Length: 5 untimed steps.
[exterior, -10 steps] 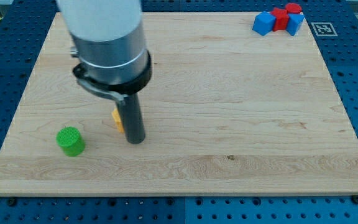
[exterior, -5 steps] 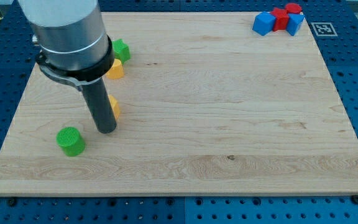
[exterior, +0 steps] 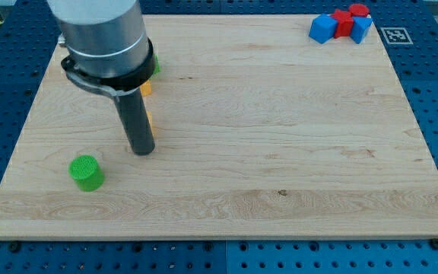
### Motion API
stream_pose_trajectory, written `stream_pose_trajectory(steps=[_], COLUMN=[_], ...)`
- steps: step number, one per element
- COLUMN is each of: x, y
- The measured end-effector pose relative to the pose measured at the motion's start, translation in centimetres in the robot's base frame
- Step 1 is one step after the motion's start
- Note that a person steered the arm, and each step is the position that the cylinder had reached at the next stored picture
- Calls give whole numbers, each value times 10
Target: Slide the hexagon to the bottom side of the heart
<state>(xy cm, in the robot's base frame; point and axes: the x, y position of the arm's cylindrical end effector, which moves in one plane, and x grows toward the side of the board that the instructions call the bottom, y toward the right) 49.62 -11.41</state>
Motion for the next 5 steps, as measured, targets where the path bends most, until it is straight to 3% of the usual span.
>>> stream_pose_trajectory(steps=[5], x=[-27], y=[-25])
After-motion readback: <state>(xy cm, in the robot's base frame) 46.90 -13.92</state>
